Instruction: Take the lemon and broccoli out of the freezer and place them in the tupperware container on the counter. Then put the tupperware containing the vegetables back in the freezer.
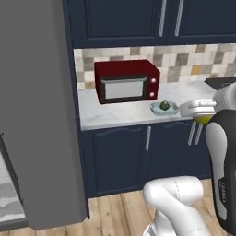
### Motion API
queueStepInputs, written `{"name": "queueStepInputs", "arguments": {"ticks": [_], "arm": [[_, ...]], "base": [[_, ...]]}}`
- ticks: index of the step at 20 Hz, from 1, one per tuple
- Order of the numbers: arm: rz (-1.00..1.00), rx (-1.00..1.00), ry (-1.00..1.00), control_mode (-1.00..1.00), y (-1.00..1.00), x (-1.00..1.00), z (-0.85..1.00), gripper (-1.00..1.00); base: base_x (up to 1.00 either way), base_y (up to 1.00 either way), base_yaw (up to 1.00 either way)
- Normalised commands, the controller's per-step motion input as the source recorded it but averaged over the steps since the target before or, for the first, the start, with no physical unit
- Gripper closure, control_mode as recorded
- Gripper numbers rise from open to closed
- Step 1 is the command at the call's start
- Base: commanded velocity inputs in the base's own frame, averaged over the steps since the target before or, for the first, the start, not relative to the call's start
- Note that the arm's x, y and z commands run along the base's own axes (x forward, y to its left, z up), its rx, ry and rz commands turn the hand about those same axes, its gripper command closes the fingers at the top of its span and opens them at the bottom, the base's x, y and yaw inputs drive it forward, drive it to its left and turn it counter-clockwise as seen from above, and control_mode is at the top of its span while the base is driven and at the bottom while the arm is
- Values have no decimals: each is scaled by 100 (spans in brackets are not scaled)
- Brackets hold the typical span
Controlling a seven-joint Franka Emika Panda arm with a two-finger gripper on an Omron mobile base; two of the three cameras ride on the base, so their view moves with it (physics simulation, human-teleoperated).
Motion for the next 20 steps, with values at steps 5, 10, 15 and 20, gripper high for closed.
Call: {"name": "queueStepInputs", "arguments": {"ticks": [5, 10, 15, 20], "arm": [[0, 0, 0, 100, 0, 0, 0, 100], [0, 0, 0, 100, 0, 0, 0, 100], [0, 0, 0, 100, 0, 0, 0, 100], [0, 0, 6, -100, 10, 14, -25, 100]], "base": [[54, -100, 2], [89, -87, 10], [97, -53, 5], [44, 1, 0]]}}
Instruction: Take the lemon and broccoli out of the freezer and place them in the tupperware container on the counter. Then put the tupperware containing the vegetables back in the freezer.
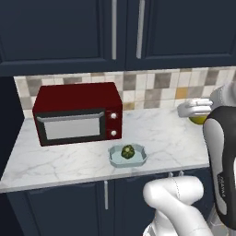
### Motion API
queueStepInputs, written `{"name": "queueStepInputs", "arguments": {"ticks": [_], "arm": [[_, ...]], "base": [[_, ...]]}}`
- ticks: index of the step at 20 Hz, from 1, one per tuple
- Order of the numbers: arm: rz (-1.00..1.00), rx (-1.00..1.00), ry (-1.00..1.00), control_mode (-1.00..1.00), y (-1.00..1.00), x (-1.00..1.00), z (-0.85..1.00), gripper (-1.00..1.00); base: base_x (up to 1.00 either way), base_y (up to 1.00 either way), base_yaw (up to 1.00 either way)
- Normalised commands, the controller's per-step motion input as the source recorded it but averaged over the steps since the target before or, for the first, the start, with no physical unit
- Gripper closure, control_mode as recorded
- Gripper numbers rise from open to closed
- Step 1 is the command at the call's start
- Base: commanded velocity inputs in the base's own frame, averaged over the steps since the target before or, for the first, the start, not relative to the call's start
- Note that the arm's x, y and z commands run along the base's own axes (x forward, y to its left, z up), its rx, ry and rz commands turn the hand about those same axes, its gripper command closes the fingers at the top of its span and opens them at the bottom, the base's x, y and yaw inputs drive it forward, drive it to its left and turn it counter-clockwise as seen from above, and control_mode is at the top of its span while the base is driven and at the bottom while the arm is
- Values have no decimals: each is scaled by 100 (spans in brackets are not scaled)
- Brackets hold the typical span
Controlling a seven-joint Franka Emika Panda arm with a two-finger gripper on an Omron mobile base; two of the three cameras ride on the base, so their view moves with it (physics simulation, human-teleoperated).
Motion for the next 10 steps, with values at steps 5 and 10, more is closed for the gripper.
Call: {"name": "queueStepInputs", "arguments": {"ticks": [5, 10], "arm": [[0, 0, 13, -100, 40, 29, -75, 100], [0, 0, 9, -100, 43, 28, -70, 100]], "base": [[0, 0, 0], [0, 0, 0]]}}
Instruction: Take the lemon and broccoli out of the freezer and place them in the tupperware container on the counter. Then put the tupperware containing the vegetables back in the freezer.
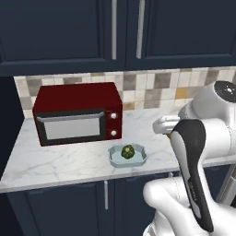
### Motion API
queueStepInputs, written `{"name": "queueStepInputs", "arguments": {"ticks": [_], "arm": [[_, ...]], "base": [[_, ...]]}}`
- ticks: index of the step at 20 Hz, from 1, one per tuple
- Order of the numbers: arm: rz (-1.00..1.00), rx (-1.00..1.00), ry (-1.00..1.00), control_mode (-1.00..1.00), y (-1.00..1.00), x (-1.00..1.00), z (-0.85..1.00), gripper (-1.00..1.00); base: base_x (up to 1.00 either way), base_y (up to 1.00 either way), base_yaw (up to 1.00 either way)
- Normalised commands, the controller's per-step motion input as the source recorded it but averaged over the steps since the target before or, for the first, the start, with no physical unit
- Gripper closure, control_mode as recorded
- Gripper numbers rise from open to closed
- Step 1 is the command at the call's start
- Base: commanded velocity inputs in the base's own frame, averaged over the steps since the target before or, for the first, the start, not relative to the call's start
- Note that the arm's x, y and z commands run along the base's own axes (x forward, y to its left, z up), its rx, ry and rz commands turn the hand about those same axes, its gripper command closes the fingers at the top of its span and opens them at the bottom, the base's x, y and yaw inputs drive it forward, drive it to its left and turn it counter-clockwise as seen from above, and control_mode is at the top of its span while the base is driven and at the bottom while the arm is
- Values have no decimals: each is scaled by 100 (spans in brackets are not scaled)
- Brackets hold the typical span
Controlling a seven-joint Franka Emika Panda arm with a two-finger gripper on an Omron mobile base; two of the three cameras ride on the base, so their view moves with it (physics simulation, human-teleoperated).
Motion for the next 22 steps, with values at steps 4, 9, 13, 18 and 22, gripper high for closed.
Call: {"name": "queueStepInputs", "arguments": {"ticks": [4, 9, 13, 18, 22], "arm": [[0, 0, 11, -100, 56, 38, -52, 100], [0, 0, 14, -100, 59, 53, -52, 100], [0, 0, 10, -100, 28, 53, -48, 100], [0, 0, 3, -100, 21, 48, -50, 100], [0, 0, 0, -100, 21, 41, -45, 100]], "base": [[0, 0, 0], [0, 0, 0], [0, 0, 0], [0, 0, 0], [0, 0, 0]]}}
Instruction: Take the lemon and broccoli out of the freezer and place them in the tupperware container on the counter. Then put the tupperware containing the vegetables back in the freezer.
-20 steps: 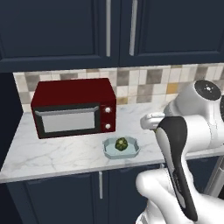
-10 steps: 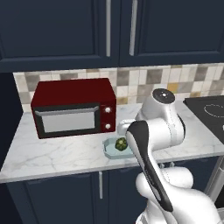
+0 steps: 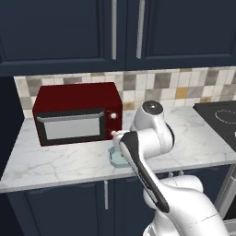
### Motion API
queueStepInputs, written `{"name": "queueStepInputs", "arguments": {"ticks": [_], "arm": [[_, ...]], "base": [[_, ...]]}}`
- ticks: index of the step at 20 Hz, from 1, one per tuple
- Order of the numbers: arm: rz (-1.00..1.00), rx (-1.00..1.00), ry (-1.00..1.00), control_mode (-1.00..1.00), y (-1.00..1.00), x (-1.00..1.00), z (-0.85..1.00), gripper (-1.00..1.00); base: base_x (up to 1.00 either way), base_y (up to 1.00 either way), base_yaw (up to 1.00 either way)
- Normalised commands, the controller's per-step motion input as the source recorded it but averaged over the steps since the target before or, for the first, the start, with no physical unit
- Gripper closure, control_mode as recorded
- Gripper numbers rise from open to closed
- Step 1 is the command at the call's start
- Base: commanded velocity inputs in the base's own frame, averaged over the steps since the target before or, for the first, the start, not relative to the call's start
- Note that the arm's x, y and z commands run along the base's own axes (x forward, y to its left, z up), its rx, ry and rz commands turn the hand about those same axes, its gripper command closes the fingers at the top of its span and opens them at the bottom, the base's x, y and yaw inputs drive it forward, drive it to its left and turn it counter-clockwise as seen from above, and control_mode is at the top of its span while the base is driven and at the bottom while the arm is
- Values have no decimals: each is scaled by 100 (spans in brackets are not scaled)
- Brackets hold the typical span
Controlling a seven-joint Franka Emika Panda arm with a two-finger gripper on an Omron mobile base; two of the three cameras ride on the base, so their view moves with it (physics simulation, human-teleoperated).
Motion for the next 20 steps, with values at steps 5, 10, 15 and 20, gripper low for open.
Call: {"name": "queueStepInputs", "arguments": {"ticks": [5, 10, 15, 20], "arm": [[0, -2, 0, -100, 7, 40, -44, 100], [0, -1, 0, -100, 0, 38, -44, 100], [0, 0, 0, -100, 10, 28, -32, 100], [0, 0, 0, -100, 11, 24, -24, 100]], "base": [[0, 0, 0], [0, 0, 0], [0, 0, 0], [0, 0, 0]]}}
